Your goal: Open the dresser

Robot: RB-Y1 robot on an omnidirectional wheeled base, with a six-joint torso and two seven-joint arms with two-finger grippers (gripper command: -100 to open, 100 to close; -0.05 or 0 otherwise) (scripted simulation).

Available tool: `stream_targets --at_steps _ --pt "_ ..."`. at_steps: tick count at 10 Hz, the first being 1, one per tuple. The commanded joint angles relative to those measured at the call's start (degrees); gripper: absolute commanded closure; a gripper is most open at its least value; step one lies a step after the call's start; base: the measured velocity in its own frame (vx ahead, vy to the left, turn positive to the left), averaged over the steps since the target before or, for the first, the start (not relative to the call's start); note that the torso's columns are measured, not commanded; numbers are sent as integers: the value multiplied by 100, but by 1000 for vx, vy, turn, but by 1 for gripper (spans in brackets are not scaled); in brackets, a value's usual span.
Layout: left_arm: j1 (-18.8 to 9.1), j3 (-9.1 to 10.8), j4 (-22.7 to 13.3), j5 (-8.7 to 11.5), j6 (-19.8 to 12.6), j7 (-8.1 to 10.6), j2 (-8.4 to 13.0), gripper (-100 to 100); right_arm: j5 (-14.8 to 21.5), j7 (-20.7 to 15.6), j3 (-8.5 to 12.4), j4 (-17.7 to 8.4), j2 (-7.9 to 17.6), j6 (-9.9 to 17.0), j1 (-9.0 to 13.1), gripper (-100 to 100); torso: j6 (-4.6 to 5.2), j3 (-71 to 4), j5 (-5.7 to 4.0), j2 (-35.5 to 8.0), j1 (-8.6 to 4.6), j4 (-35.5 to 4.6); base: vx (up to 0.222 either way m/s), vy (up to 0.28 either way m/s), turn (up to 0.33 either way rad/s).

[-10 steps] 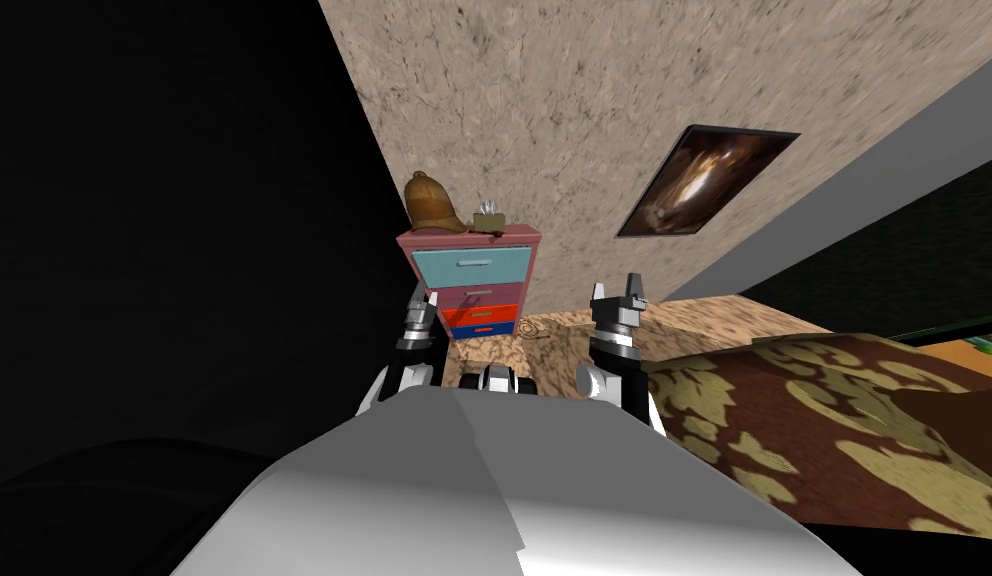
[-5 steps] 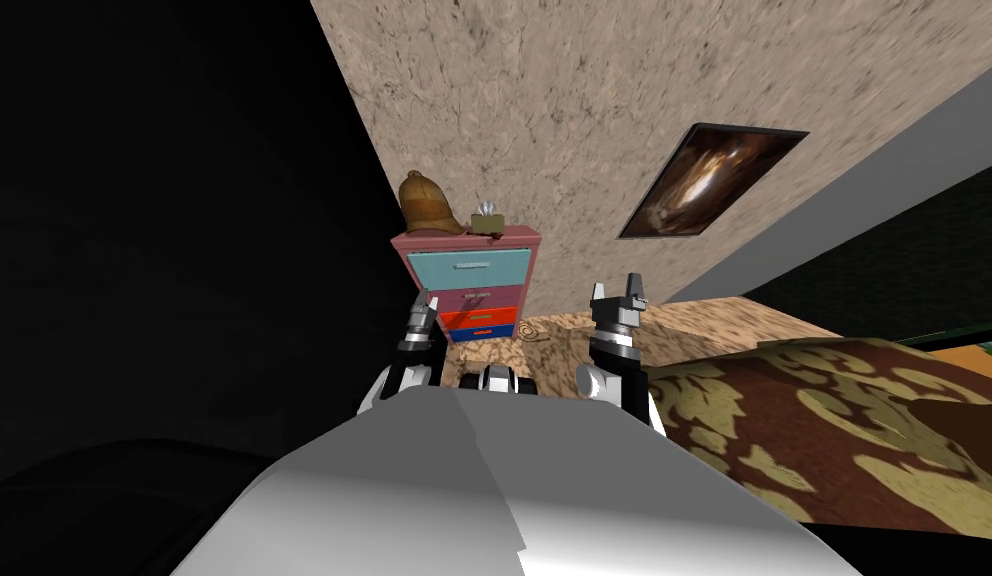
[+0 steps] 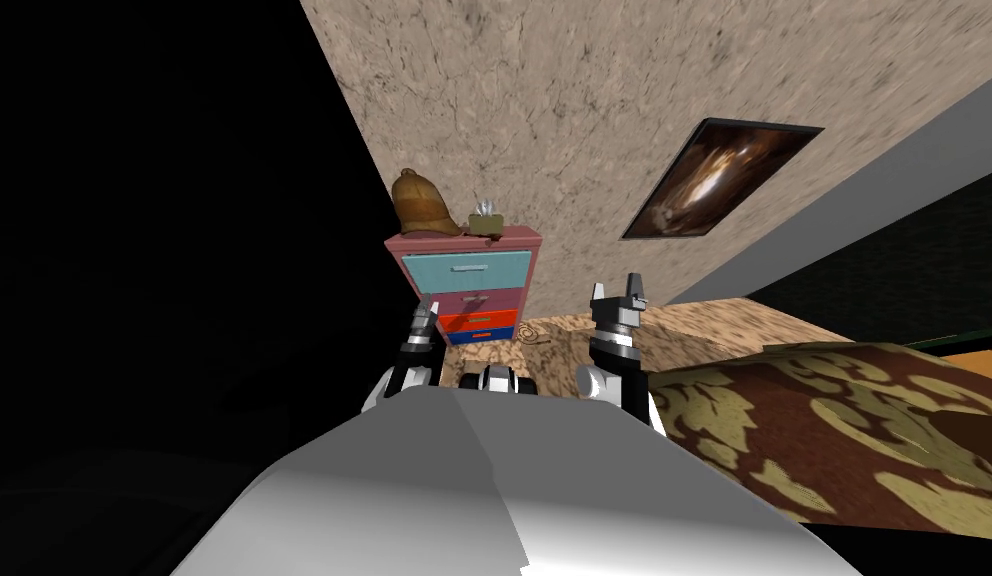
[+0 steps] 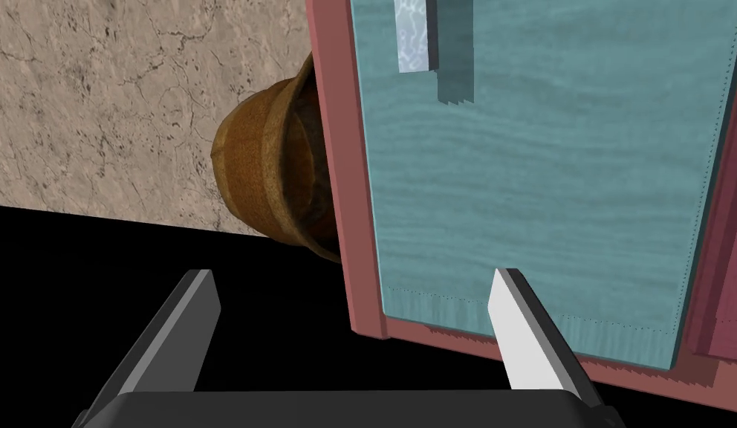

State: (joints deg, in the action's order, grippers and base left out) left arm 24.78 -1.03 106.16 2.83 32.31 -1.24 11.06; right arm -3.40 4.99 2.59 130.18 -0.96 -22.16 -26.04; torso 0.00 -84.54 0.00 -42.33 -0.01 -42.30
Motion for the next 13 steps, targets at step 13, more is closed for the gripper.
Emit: stream_targets --at_steps 13 --pt "-486 230 -2399 -59 926 76 -12 -100 0 0 0 0 0 0 0 0 -1 -1 -1 0 2 1 77 -17 4"
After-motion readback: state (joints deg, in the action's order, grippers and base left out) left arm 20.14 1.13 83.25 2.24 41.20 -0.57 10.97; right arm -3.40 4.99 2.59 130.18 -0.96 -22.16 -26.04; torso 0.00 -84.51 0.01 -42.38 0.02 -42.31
